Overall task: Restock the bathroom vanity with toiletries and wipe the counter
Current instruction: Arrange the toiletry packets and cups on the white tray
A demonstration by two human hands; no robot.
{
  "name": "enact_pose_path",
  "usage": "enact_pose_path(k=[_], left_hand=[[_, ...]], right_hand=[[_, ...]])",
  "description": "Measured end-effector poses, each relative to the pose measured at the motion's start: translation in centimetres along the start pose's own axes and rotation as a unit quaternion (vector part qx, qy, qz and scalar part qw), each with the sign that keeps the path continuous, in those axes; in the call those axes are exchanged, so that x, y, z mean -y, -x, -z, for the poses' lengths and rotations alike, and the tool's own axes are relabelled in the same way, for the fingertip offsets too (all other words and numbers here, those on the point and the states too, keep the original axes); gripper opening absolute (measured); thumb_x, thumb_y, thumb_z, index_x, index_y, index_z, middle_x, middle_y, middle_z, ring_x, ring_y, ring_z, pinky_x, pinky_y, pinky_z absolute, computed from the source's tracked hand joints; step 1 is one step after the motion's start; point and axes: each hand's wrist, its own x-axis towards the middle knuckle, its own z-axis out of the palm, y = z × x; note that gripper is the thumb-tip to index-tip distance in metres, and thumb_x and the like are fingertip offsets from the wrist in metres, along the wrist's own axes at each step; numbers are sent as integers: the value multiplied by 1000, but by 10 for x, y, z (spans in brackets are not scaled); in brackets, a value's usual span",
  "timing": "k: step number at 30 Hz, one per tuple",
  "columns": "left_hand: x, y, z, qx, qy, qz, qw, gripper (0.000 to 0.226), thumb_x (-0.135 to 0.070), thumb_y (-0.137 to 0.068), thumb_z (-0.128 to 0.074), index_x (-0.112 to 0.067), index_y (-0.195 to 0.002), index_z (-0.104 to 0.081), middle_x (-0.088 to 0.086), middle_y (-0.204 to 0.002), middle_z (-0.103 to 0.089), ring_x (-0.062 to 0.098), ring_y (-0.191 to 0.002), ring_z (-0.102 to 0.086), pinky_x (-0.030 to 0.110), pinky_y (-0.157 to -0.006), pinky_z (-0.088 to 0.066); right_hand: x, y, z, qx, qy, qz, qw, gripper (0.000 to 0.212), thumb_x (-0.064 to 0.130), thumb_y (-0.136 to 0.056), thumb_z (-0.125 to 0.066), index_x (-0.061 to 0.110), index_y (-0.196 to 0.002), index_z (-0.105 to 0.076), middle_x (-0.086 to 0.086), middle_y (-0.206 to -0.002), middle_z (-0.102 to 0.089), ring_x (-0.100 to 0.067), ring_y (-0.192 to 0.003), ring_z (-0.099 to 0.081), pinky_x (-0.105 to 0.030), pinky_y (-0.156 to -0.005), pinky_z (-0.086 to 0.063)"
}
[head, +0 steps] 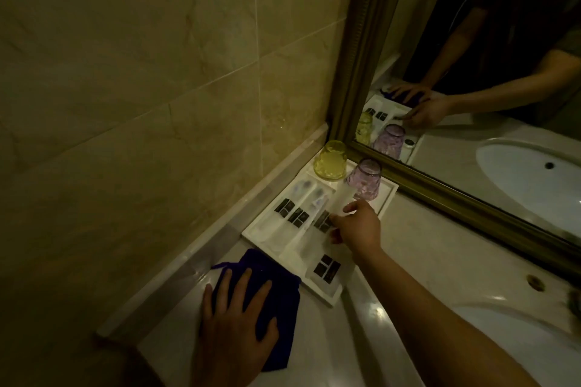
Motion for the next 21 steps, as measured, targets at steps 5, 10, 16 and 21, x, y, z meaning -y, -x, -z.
enact_pose_path(k=[5, 10, 16, 21], left_hand=[[0, 0, -3, -10, 10, -2, 1000, 61, -55, -73, -53, -35, -129, -62, 6, -144, -52, 38, -136, -42, 65, -106, -35], [1, 0, -6, -6, 6, 2, 1000, 62, -57, -73, -53, -37, -131, -59, 5, -145, -51, 36, -137, -41, 64, -106, -34], [3, 0, -9, 6, 7, 2, 1000, 62, -58, -73, -54, -39, -133, -55, 3, -147, -49, 35, -139, -37, 64, -107, -33], [4, -1, -10, 3, 5, -1, 1000, 62, -57, -74, -55, -39, -133, -55, 3, -147, -49, 35, -139, -37, 64, -107, -33]], right_hand=[[-9, -4, -1, 22, 184, 102, 977, 25, 21, -86, -71, 17, -100, -50, -8, -80, -68, -23, -61, -69, -38, -53, -59], [-12, -6, -4, 52, 266, 162, 949, 14, 12, -83, -68, 17, -95, -61, -6, -92, -69, -23, -85, -64, -37, -73, -55], [-18, -2, -12, 58, 338, 216, 914, 6, 20, -82, -66, 20, -82, -61, -1, -82, -63, -22, -80, -61, -28, -61, -43], [-24, -3, -12, 47, 406, 301, 862, 25, 47, -78, -67, 28, -95, -63, 5, -95, -52, -16, -88, -50, -30, -62, -45]])
